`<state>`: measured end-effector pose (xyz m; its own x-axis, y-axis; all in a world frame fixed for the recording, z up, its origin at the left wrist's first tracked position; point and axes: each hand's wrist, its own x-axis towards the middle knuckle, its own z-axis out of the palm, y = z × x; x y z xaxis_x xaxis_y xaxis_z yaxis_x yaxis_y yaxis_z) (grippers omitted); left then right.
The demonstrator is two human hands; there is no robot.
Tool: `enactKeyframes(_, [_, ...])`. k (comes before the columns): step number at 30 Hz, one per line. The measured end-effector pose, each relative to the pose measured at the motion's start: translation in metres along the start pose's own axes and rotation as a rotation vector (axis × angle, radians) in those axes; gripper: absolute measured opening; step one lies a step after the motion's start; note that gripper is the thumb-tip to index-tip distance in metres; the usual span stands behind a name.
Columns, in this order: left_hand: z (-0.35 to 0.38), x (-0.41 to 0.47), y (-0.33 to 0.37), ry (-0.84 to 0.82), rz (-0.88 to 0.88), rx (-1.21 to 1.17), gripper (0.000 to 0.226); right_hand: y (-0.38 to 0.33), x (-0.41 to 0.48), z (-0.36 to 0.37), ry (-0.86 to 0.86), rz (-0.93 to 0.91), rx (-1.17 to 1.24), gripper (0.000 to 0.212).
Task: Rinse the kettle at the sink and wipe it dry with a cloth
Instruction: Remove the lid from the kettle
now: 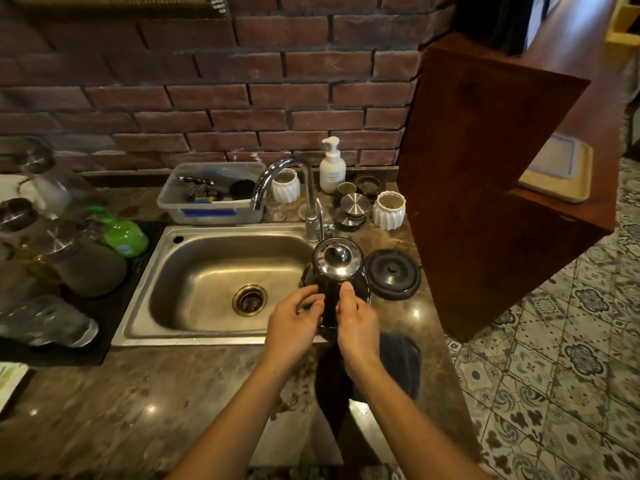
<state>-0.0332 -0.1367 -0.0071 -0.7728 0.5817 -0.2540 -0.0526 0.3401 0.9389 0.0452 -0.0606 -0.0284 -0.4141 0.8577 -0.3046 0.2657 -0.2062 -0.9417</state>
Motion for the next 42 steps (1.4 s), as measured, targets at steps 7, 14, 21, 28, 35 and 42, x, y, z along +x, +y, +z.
enactKeyframes(7, [-0.061, -0.030, -0.047, 0.076, -0.021, 0.005, 0.029, 0.033, -0.065, 0.062, 0.012, 0.092, -0.019, 0.052])
enactKeyframes(14, [-0.115, -0.051, -0.085, 0.076, -0.050, 0.080, 0.021, 0.073, -0.117, 0.116, 0.048, 0.120, -0.053, 0.067])
enactKeyframes(21, [-0.149, -0.059, -0.113, 0.055, -0.046, 0.148, 0.017, 0.084, -0.152, 0.145, 0.077, 0.134, -0.081, 0.065])
enactKeyframes(28, [-0.162, -0.065, -0.120, 0.063, -0.062, 0.122, 0.016, 0.085, -0.169, 0.161, 0.036, 0.171, -0.031, 0.057])
enactKeyframes(35, [-0.166, -0.068, -0.125, 0.058, -0.054, 0.075, 0.022, 0.082, -0.165, 0.142, -0.122, 0.109, -0.238, 0.053])
enactKeyframes(42, [-0.153, -0.080, -0.122, 0.109, 0.007, 0.150, 0.054, 0.053, -0.130, 0.085, -0.011, -0.317, -0.392, 0.023])
